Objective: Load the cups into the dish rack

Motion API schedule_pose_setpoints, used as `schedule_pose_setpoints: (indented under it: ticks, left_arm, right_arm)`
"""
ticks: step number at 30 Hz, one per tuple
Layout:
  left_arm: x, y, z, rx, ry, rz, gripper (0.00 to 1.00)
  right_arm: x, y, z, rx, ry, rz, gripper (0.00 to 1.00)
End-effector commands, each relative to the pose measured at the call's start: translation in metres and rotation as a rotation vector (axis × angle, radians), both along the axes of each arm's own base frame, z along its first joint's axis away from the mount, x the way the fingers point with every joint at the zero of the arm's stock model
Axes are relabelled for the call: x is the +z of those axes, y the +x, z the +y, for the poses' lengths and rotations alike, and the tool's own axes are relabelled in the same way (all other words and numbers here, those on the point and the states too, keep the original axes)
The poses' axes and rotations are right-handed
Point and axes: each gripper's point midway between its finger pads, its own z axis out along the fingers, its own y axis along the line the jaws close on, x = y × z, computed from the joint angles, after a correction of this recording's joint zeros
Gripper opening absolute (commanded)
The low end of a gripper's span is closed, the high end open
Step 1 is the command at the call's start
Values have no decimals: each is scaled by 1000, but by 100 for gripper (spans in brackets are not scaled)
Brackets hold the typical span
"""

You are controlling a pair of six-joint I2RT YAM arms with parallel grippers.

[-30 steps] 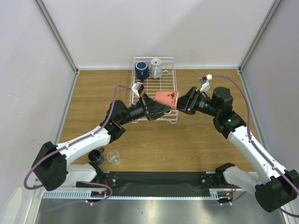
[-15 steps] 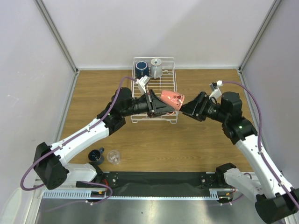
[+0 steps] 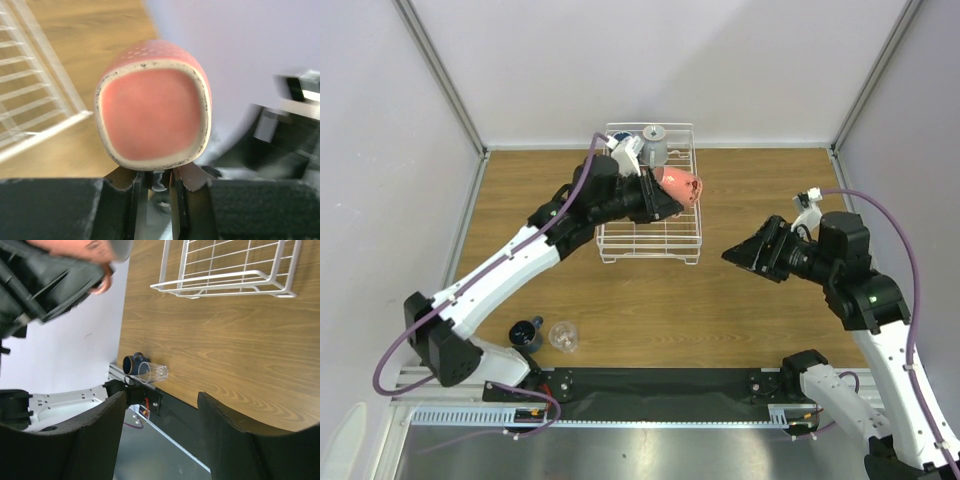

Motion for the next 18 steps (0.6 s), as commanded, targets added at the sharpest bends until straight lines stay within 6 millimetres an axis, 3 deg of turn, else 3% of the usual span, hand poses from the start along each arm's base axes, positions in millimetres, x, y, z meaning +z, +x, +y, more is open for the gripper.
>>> schedule_pose_setpoints:
  ticks: [1, 3, 4, 5, 9, 14, 15, 17, 18]
  left_arm:
    - [0, 38, 17, 124, 176, -156, 0]
    - [-14, 54, 28, 170, 299, -183, 0]
    - [-5, 62, 30, 194, 323, -213, 0]
    - [-16, 71, 30, 205, 374, -211, 0]
    - [-26, 98, 44, 292, 500, -246, 0]
    - [-44, 122, 36, 319, 563, -259, 0]
    - [-61, 130, 31, 308, 599, -249, 0]
    - [-62, 142, 27, 325, 613, -259, 0]
    - [-77, 150, 22, 314, 646, -252, 0]
  right_arm:
    - [6, -11, -13, -20, -67, -19, 65]
    - [10, -15, -17, -32, -80, -27, 65]
    - [10, -15, -19, -39, -85, -28, 65]
    - [11, -17, -20, -38, -91, -32, 65]
    - [12, -19, -26, -60, -115, -34, 65]
    - [21, -15, -40, -96, -193, -43, 66]
    - [24, -15, -43, -98, -218, -57, 66]
    - [32, -13, -51, -124, -260, -51, 66]
    - [34, -13, -53, -128, -275, -52, 66]
